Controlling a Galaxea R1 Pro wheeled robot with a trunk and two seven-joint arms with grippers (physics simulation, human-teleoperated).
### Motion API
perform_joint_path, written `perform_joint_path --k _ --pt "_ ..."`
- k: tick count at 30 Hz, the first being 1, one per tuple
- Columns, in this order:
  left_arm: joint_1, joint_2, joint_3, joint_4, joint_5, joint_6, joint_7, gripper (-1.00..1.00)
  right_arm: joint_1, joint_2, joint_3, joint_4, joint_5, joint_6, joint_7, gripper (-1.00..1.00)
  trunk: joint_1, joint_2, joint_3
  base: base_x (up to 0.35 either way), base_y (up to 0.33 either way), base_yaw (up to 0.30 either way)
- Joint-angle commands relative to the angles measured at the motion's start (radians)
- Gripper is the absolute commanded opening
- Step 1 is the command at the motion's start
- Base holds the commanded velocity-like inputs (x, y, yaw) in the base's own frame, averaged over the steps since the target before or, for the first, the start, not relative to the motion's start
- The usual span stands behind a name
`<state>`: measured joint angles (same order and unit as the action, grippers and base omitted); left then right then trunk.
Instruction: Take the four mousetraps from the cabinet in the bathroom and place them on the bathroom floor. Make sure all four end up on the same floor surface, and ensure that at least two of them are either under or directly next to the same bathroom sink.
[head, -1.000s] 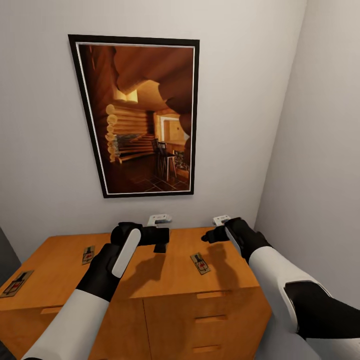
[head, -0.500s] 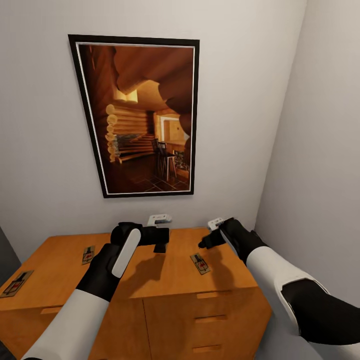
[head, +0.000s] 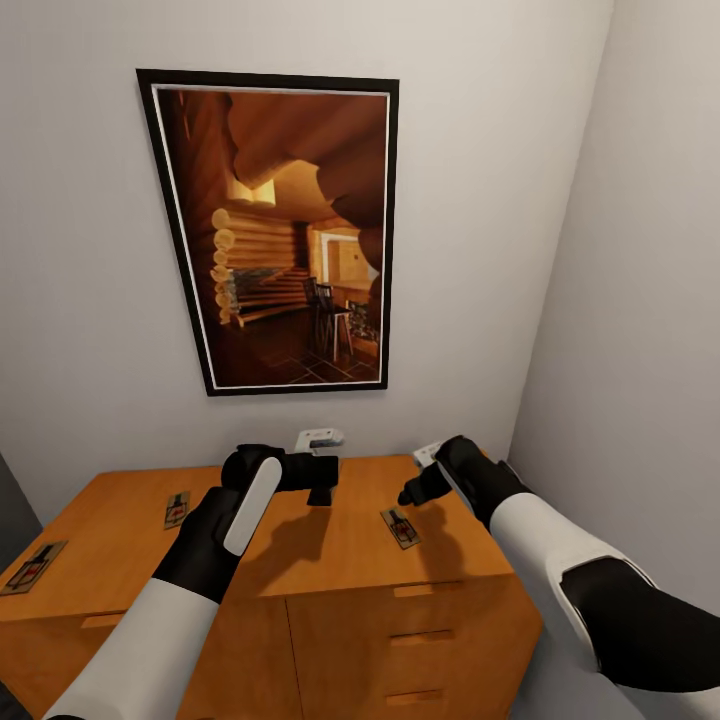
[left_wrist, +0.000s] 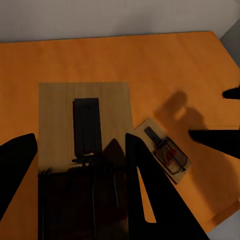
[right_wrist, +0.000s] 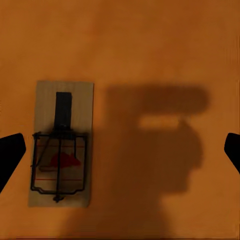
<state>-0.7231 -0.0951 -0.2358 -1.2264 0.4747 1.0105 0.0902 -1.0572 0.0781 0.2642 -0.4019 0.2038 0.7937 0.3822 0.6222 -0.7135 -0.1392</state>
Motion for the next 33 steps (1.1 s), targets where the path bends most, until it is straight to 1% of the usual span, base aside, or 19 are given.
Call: perform_joint_path --k 1,6,7,9,11,13,19,28,30,33 --pt "-0.001 0.0 0.0 -0.001 0.01 0.003 0.009 -1.0 -0.001 0.003 0.002 -0.002 0.008 0.012 0.009 1.0 0.0 -0.001 -0.002 0.0 0.0 0.0" --pt "-0.001 0.0 0.0 -0.001 0.01 0.003 0.009 -1.0 -0.001 0.01 0.001 -0.003 -0.015 0.023 0.01 1.0 0.0 -0.001 -0.002 0.0 0.0 0.0" --pt "-0.001 0.0 0.0 -0.001 0.01 0.003 0.01 -1.0 0.0 0.011 0.0 -0.003 -0.033 0.025 0.01 1.0 0.0 -0.001 -0.002 0.0 0.0 0.0" --pt "-0.001 0.0 0.0 0.0 0.01 0.003 0.011 -1.0 0.0 0.012 0.0 -0.003 -0.053 0.026 0.01 1.0 0.0 -0.001 -0.002 0.0 0.0 0.0" --pt "-0.001 0.0 0.0 0.0 0.01 0.003 0.016 -1.0 -0.001 0.014 0.001 -0.003 -0.09 0.028 0.009 1.0 0.0 -0.001 -0.002 0.0 0.0 0.0" --pt "-0.001 0.0 0.0 0.0 0.01 0.003 0.022 -1.0 -0.001 0.014 0.002 -0.003 -0.104 0.028 0.009 1.0 0.0 -0.001 -0.002 0.0 0.0 0.0" --pt "-0.001 0.0 0.0 0.001 0.01 0.003 0.03 -1.0 0.0 0.018 0.003 -0.003 -0.116 0.028 0.008 1.0 0.0 -0.001 -0.002 0.0 0.0 0.0" --pt "-0.001 0.0 -0.002 0.001 0.011 0.003 0.031 -1.0 0.0 0.018 0.005 -0.003 -0.111 0.027 0.006 1.0 0.0 -0.001 -0.002 0.0 0.0 0.0" --pt "-0.012 -0.011 0.009 -0.011 0.012 0.015 0.04 -1.0 -0.011 0.03 -0.006 -0.015 -0.117 0.034 0.011 1.0 0.0 -0.001 -0.002 0.0 0.0 0.0" --pt "-0.029 -0.029 0.009 -0.027 0.012 0.031 0.04 -1.0 -0.028 0.047 -0.01 -0.031 -0.117 0.033 0.011 1.0 0.0 -0.001 -0.002 0.0 0.0 0.0"
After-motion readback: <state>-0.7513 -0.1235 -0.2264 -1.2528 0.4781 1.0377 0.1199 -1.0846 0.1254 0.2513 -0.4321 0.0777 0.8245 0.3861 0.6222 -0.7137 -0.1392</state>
